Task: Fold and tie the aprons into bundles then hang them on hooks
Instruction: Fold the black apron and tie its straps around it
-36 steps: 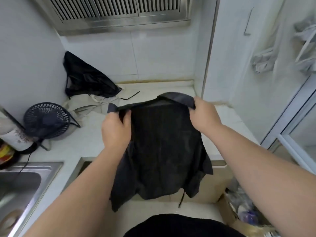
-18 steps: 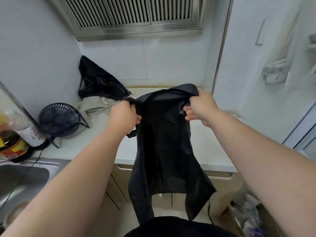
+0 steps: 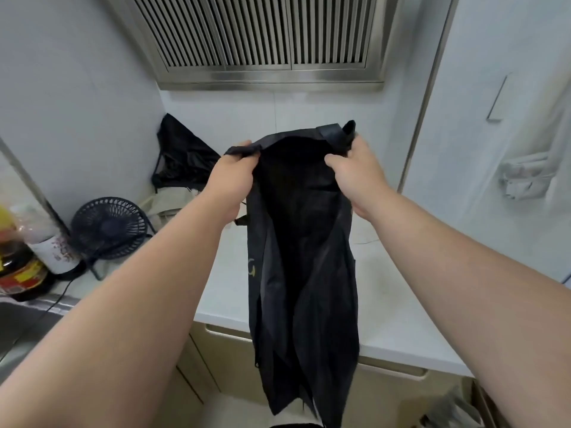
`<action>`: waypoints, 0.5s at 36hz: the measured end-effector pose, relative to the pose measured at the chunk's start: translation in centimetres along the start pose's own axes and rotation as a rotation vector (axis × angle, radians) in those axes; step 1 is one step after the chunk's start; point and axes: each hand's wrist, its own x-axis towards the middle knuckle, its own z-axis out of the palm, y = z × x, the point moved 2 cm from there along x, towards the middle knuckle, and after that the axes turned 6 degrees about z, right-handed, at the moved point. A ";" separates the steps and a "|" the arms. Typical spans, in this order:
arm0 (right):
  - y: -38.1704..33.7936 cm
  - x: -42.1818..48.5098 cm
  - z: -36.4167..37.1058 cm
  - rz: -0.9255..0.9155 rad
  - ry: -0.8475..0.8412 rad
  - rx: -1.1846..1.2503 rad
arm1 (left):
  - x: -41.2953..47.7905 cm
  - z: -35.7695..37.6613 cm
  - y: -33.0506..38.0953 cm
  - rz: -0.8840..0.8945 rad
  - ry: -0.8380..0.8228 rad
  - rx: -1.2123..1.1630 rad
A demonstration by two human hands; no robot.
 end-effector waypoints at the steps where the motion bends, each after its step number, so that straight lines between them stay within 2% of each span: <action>1: 0.1 0.7 0.2 0.005 -0.005 -0.007 | 0.6 0.0 -0.2 0.001 -0.008 0.004; 7: 1.2 5.3 1.0 0.016 -0.045 -0.164 | 7.7 -1.8 -5.3 -0.034 -0.038 0.066; 18: 2.0 18.0 4.2 -0.023 0.051 -0.251 | 20.8 -0.7 -5.1 0.038 -0.109 0.015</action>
